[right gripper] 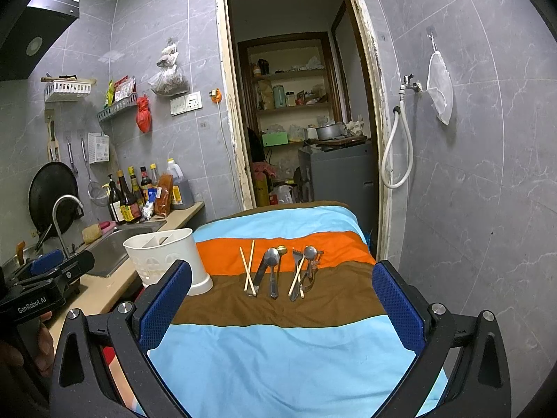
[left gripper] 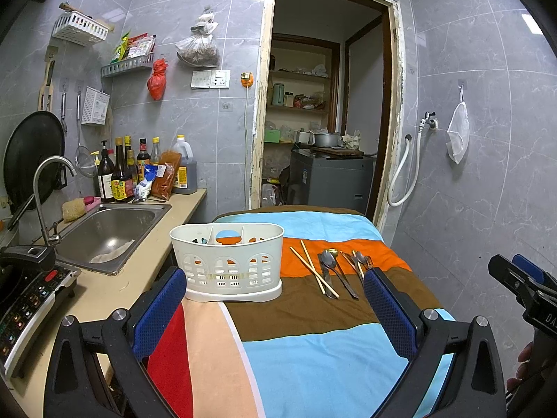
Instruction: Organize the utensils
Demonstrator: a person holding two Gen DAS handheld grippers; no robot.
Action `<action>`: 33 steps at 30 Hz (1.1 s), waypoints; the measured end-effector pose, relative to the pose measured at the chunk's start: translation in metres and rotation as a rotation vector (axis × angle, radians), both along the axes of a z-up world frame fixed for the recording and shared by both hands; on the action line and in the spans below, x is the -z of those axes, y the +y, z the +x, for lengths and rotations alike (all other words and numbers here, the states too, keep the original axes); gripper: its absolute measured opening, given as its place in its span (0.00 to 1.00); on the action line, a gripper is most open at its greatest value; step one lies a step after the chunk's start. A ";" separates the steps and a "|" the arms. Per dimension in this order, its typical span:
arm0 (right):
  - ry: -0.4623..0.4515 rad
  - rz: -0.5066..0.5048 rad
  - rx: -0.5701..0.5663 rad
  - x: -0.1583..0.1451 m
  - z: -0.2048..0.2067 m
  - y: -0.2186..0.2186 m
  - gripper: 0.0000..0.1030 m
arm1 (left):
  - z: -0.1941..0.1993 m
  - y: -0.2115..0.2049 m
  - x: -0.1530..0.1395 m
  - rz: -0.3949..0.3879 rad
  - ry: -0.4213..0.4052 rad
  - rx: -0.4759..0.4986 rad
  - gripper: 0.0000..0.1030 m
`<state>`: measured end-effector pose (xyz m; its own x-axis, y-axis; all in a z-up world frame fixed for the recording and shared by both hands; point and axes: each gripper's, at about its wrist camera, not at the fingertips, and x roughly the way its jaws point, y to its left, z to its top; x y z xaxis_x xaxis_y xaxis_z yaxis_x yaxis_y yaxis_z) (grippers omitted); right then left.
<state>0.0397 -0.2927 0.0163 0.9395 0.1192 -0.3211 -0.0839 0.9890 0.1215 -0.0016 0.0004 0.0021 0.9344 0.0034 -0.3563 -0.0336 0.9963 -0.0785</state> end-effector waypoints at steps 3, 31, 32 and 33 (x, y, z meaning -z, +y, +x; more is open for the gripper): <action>0.001 0.000 -0.001 -0.001 0.000 -0.001 0.99 | 0.000 0.000 0.000 0.001 0.000 0.000 1.00; 0.005 0.002 -0.001 0.000 0.001 -0.001 0.99 | 0.003 0.002 0.001 0.006 0.002 0.000 1.00; 0.005 0.002 -0.001 0.000 0.001 -0.001 0.99 | 0.002 0.002 0.001 0.005 0.002 0.000 1.00; 0.005 0.003 -0.001 0.000 0.001 -0.001 0.99 | 0.002 0.002 0.001 0.005 0.002 0.000 1.00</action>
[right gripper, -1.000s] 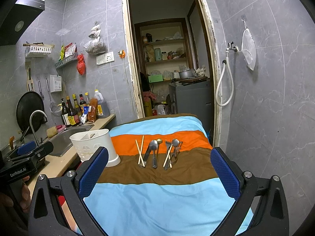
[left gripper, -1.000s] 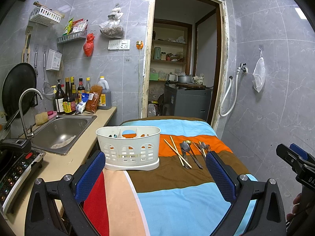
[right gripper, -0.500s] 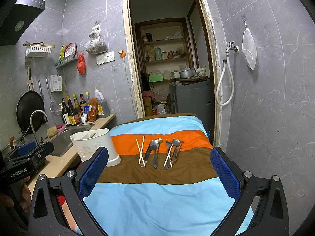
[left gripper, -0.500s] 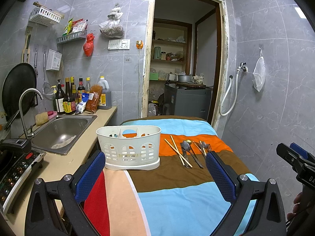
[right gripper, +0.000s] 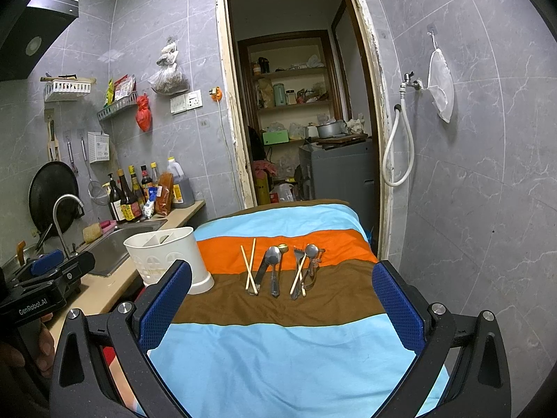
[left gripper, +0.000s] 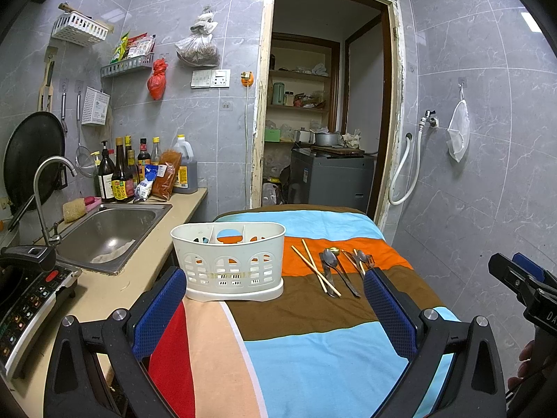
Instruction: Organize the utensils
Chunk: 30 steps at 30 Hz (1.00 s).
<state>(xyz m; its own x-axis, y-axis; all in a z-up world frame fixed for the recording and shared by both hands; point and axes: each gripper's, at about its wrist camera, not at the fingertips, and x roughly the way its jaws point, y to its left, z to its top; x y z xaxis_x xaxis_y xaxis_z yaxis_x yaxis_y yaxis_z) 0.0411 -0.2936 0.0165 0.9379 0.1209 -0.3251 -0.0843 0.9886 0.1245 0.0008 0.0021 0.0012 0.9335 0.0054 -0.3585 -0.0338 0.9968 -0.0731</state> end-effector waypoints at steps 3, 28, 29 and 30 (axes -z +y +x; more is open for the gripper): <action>-0.001 -0.001 -0.001 0.001 -0.001 0.002 0.99 | 0.000 0.000 0.000 0.000 0.000 0.000 1.00; -0.005 -0.054 -0.001 0.000 0.023 0.009 0.99 | 0.038 -0.010 -0.004 0.006 -0.025 0.039 1.00; -0.004 -0.052 -0.001 -0.002 0.028 0.006 0.99 | 0.044 -0.016 -0.005 0.008 -0.026 0.043 1.00; -0.002 -0.048 -0.005 -0.006 0.035 0.002 0.99 | 0.049 -0.019 -0.006 0.010 -0.029 0.047 1.00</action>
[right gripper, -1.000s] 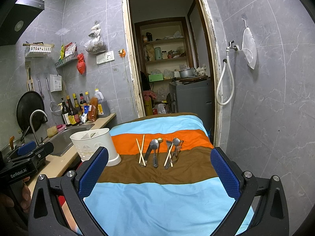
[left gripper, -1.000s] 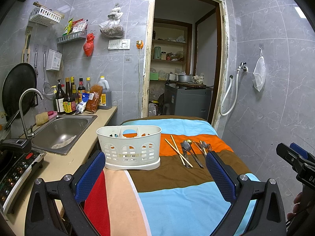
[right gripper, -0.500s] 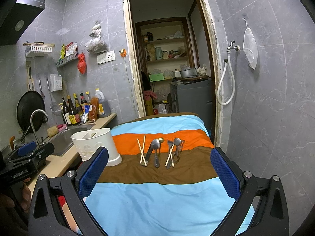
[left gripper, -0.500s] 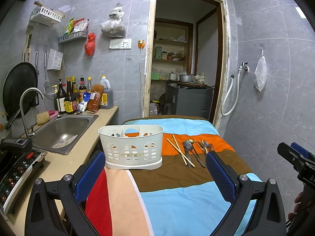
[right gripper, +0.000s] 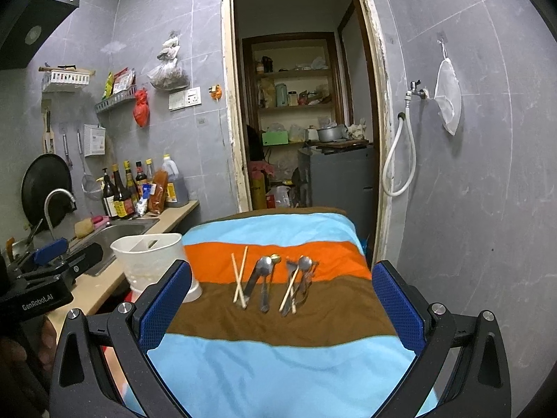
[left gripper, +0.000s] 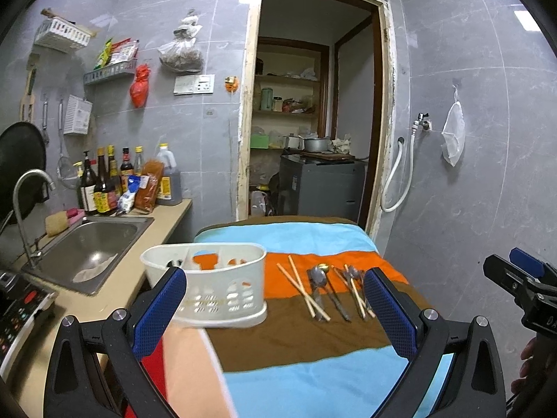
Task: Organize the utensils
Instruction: 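Move the left gripper down over the wooden chopsticks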
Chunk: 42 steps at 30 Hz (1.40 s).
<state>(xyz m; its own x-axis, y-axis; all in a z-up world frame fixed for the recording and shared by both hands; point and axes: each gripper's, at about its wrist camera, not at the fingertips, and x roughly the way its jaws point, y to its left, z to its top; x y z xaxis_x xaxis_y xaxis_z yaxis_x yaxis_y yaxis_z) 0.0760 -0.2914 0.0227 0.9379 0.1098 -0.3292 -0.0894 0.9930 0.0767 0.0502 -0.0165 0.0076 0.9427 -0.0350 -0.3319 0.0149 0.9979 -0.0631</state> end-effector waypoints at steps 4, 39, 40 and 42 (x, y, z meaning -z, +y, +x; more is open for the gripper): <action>0.013 0.014 -0.010 -0.004 0.031 -0.013 0.99 | 0.029 -0.014 -0.004 0.007 -0.007 0.013 1.00; 0.519 0.182 -0.361 0.190 0.353 -0.046 0.39 | 0.307 -0.076 0.128 0.004 0.496 -0.129 0.36; 0.527 0.183 -0.380 0.195 0.359 -0.042 0.37 | 0.311 -0.074 0.133 0.002 0.515 -0.145 0.34; 0.539 0.182 -0.421 0.201 0.368 -0.035 0.34 | 0.317 -0.069 0.138 -0.008 0.542 -0.171 0.29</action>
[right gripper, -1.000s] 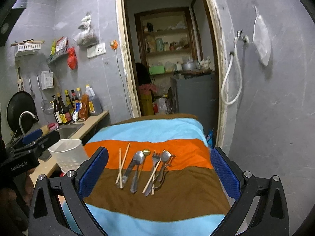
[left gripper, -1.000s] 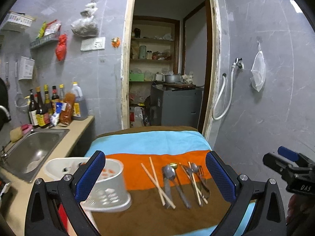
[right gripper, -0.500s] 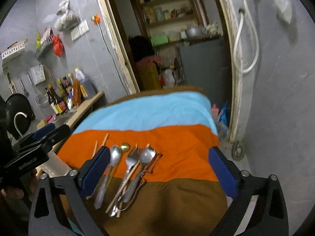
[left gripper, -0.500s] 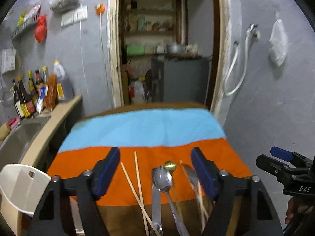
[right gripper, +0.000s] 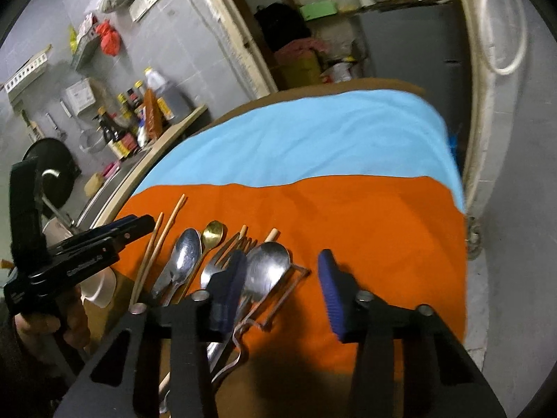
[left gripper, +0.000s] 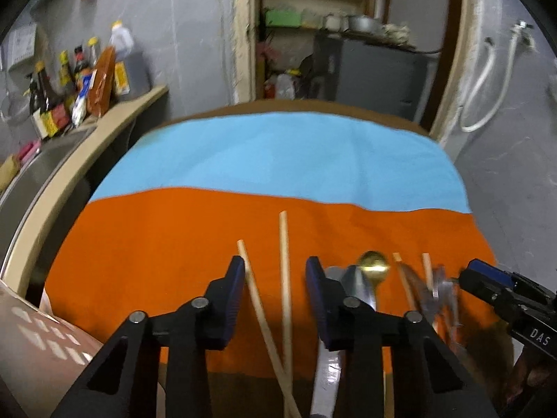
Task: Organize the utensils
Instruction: 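Move the left gripper down over the wooden chopsticks, then close the left gripper on one wooden chopstick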
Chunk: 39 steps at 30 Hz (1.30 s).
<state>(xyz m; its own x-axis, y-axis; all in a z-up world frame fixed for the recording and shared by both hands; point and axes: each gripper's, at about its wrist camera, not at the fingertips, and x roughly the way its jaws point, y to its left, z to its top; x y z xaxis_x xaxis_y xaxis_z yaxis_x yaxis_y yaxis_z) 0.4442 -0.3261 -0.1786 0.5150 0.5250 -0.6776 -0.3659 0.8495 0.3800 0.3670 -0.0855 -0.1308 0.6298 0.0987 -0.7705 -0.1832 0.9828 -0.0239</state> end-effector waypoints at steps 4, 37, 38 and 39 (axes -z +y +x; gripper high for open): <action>0.044 0.009 -0.066 0.009 0.013 0.004 0.34 | 0.008 0.009 0.010 -0.034 0.048 -0.059 0.24; 0.158 -0.023 -0.439 0.026 0.060 0.017 0.12 | 0.025 0.035 0.027 -0.264 0.170 -0.102 0.08; 0.152 -0.025 -0.447 0.025 0.060 0.018 0.14 | 0.024 0.036 0.027 -0.259 0.169 -0.099 0.08; 0.146 -0.031 -0.451 0.025 0.060 0.021 0.15 | 0.023 0.035 0.027 -0.252 0.168 -0.097 0.08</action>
